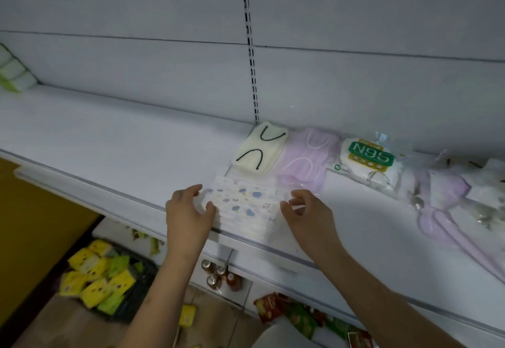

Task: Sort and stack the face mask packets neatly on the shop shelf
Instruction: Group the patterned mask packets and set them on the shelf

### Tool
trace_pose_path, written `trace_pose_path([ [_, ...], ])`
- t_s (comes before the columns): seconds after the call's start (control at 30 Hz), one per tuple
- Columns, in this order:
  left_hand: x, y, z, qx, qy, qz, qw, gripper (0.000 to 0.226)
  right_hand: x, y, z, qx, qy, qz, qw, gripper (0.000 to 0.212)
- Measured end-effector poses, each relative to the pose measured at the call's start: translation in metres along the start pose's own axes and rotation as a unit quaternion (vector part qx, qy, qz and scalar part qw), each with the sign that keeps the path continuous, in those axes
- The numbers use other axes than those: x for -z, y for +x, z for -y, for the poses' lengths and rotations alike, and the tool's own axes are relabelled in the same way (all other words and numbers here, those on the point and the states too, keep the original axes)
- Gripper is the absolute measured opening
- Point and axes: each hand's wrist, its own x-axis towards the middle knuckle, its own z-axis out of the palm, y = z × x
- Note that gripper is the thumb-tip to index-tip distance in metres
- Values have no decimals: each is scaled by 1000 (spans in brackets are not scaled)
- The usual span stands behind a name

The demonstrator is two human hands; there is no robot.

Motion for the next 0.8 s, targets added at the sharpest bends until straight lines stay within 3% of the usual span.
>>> trace_pose_path([
  [0.17, -3, 8, 7, 30, -7, 84, 996, 52, -17, -10, 4, -5, -55, 37, 998, 56],
  [0.27, -6, 9, 4, 8, 32, 71, 997, 53, -15, -11, 12, 9, -55, 46, 997, 56],
  [0.37, -5, 5, -16, -40, 60, -4, 997, 53, 6, -9, 9, 38, -81, -33, 995, 53],
  [0.47, -17, -6, -57, -146, -53, -16, 988, 45, 52, -2, -3, 76, -100, -159, 979, 49],
  [0.57, -54, -29, -104, -238, -144, 85, 957, 36, 118, 10, -22, 122, -191, -267, 937, 48],
  [0.63, -87, -51, -129, -283, -168, 171, 929, 30, 165, 15, -42, 97, -299, -293, 903, 55],
  [0.7, -117, -74, -146, -287, -179, 265, 903, 28, 204, 13, -67, 36, -391, -271, 879, 66],
  [0.8, -150, -96, -165, -257, -178, 366, 876, 29, 228, -9, -101, -45, -480, -173, 859, 79],
])
